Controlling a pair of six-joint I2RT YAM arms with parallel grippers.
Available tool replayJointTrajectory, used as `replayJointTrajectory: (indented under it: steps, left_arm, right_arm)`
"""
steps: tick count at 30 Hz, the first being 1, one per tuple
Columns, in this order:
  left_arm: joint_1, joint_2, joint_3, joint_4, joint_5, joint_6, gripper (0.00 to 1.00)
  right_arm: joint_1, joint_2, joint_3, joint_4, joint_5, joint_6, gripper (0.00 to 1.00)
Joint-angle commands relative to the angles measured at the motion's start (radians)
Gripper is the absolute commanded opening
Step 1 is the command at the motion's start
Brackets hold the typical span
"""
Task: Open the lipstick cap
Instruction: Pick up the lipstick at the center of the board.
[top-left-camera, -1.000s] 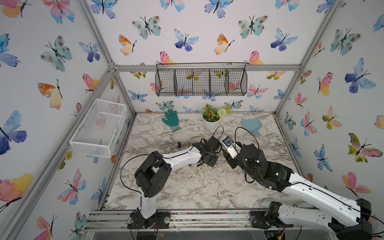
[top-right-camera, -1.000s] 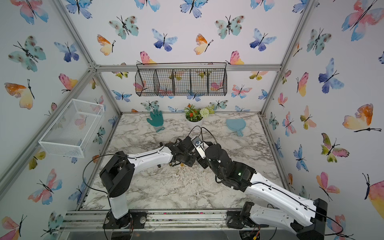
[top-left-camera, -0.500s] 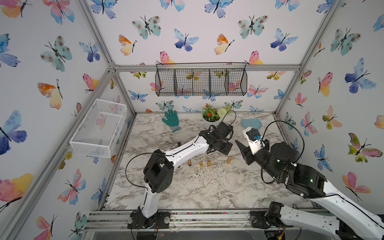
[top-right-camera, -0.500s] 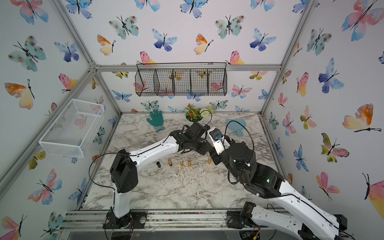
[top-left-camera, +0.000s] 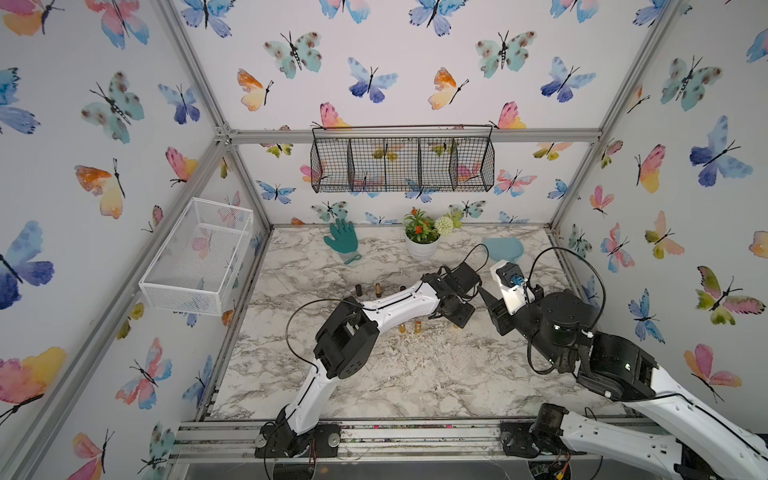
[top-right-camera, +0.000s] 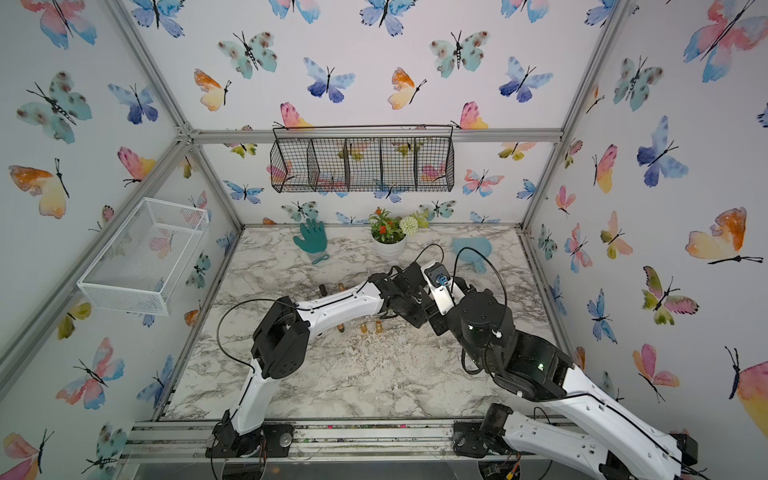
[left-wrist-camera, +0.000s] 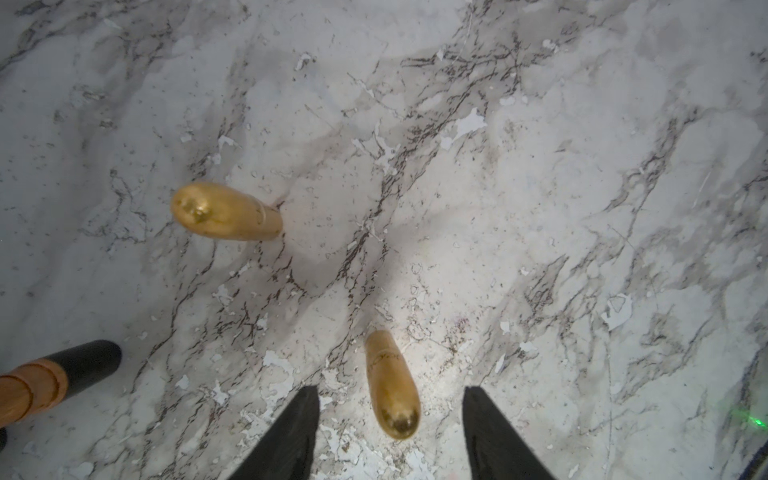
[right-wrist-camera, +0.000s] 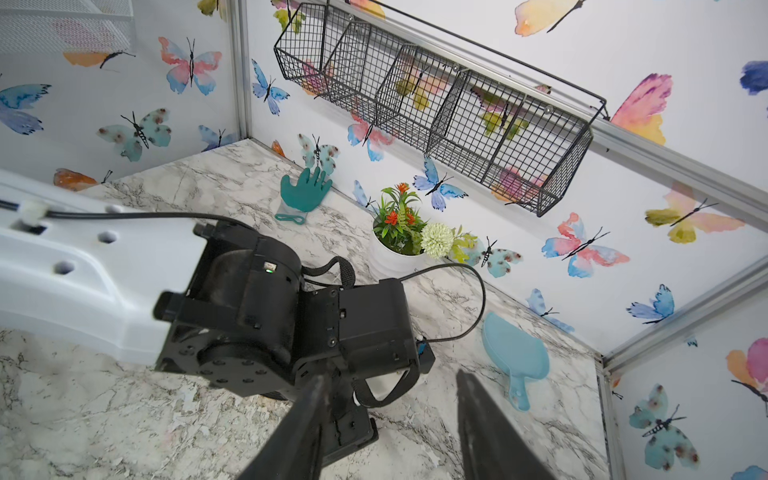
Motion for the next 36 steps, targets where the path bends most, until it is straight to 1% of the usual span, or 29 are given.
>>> replayJointTrajectory:
  steps: [1, 3, 14, 17, 23, 25, 28, 31, 34, 36]
  left_arm:
    - [-0.004, 0.039, 0.017, -0.017, 0.014, 0.007, 0.49]
    - [-0.004, 0.043, 0.016, -0.017, 0.011, 0.005, 0.47]
    - [-0.013, 0.068, 0.032, -0.012, 0.01, 0.012, 0.45]
    - [-0.017, 0.071, 0.033, -0.012, 0.007, 0.013, 0.43]
    - [-0.016, 0.069, 0.032, -0.012, 0.019, 0.013, 0.3]
    - [-0.017, 0.066, 0.031, -0.014, 0.02, 0.013, 0.28]
    - [-0.018, 0.052, 0.029, -0.017, 0.005, 0.011, 0.22]
    - [-0.016, 0.024, 0.025, -0.027, -0.003, 0.008, 0.13]
    - [-0.006, -0.029, 0.015, -0.054, -0.003, 0.003, 0.09]
    - [0.02, -0.092, -0.009, -0.071, 0.039, -0.012, 0.07]
  right_arm:
    - [0.001, -0.004, -0.016, -0.006, 0.023, 0.011, 0.51]
    - [0.001, -0.006, -0.024, -0.003, 0.023, 0.011, 0.51]
    - [0.001, -0.004, -0.058, 0.014, 0.022, 0.01, 0.51]
    - [0.001, -0.002, -0.065, 0.013, 0.023, 0.011, 0.51]
    - [0.0, -0.001, -0.073, 0.015, 0.019, 0.014, 0.51]
    - [0.001, -0.001, -0.074, 0.017, 0.018, 0.015, 0.51]
    - [0.001, 0.001, -0.076, 0.019, 0.012, 0.017, 0.51]
    - [0.001, 0.004, -0.079, 0.02, 0.015, 0.017, 0.51]
    - [0.001, 0.01, -0.08, 0.007, 0.02, 0.019, 0.51]
    - [0.001, 0.011, -0.082, -0.005, 0.018, 0.02, 0.51]
